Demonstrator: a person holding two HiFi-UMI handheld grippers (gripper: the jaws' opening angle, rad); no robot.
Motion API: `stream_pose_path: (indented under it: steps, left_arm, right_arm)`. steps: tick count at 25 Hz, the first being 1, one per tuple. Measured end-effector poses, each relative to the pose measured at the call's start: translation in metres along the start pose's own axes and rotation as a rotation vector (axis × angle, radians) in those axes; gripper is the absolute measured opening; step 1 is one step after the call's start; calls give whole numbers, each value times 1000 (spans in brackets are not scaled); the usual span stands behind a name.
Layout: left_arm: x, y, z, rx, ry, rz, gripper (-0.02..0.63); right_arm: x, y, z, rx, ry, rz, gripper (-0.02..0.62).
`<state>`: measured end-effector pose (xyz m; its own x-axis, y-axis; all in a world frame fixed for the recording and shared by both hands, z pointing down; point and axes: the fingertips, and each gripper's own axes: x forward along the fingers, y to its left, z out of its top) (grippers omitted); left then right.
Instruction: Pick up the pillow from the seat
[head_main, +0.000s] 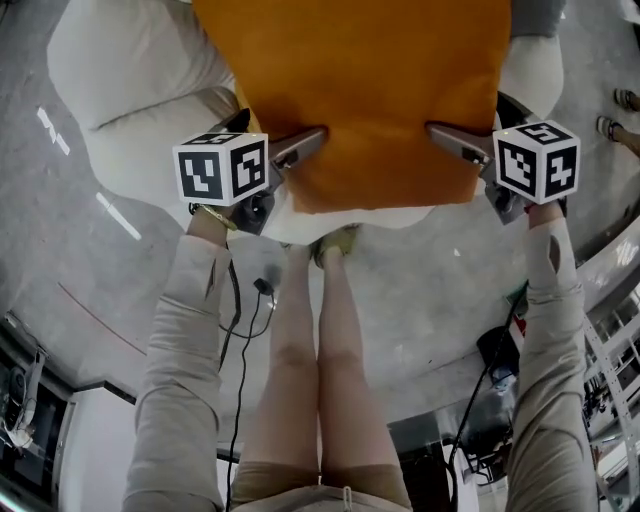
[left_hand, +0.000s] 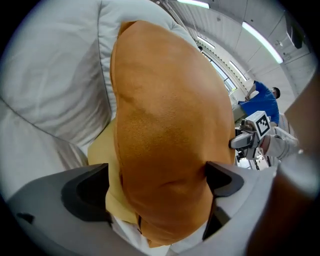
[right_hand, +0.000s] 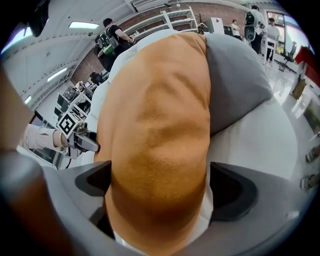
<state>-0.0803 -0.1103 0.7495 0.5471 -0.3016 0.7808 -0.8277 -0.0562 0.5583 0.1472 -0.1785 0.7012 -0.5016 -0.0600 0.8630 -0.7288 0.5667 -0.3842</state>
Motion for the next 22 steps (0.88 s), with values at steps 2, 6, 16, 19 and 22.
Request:
stream_pose_path:
  steps: [2,6,16,19,22]
  left_arm:
    - [8,-1,-1,-5,25,-37,589]
    - [23,-7,-7,-11,102,-91,588]
    - [11,-29,4,27,112,-73,417]
    - [4,-34,-2,35,100,-59,354]
    - [-1,-41,-8,44,102,-52,314]
  right_arm:
    - [5,-2,-1,28,17,50,575]
    - [20,-1,-6,26,63,134,574]
    - [26,14,7,-11,113,122,552]
    - [22,21,2,-22,96,104,496]
    - [16,28,-1,-43,87,81,435]
